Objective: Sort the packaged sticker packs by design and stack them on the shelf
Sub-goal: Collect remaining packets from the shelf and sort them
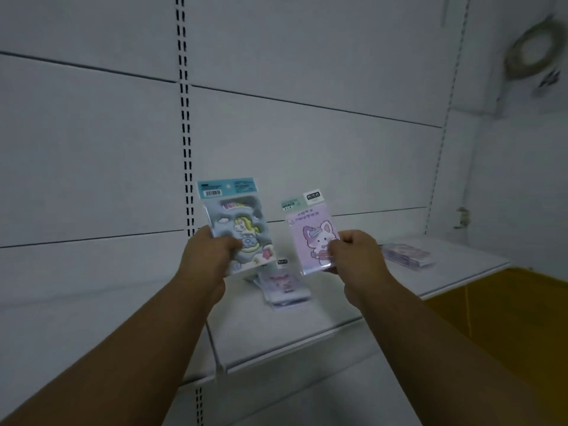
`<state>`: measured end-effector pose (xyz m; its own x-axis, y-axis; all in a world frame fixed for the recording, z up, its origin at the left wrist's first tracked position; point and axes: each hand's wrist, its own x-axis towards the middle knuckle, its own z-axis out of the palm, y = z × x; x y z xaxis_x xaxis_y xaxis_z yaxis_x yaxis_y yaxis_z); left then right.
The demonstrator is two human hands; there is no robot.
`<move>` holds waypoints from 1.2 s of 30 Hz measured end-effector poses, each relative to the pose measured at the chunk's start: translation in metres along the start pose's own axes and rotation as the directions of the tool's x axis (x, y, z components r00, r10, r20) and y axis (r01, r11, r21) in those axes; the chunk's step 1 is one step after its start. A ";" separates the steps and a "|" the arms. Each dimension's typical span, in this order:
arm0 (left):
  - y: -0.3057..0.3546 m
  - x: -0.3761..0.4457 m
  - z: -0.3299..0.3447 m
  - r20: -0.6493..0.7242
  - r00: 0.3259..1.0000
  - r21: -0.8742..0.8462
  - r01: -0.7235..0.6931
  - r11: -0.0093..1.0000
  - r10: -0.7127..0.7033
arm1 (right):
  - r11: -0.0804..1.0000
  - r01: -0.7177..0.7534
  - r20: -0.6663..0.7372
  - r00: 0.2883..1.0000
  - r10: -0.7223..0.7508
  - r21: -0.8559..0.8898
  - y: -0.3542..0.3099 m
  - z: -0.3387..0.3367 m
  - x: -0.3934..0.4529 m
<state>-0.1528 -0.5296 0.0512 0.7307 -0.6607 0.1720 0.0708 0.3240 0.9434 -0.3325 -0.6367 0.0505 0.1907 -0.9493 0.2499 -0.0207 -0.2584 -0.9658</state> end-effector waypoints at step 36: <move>-0.090 0.018 0.253 0.286 0.943 0.303 0.078 0.950 -0.168 | 0.966 0.122 0.250 0.966 -0.064 -0.226 0.013 -0.163 0.204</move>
<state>-0.3174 -0.7416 0.0414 0.4834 -0.8713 0.0846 -0.0816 0.0514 0.9953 -0.4539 -0.8628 0.0997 0.4312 -0.8557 0.2860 -0.2180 -0.4064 -0.8873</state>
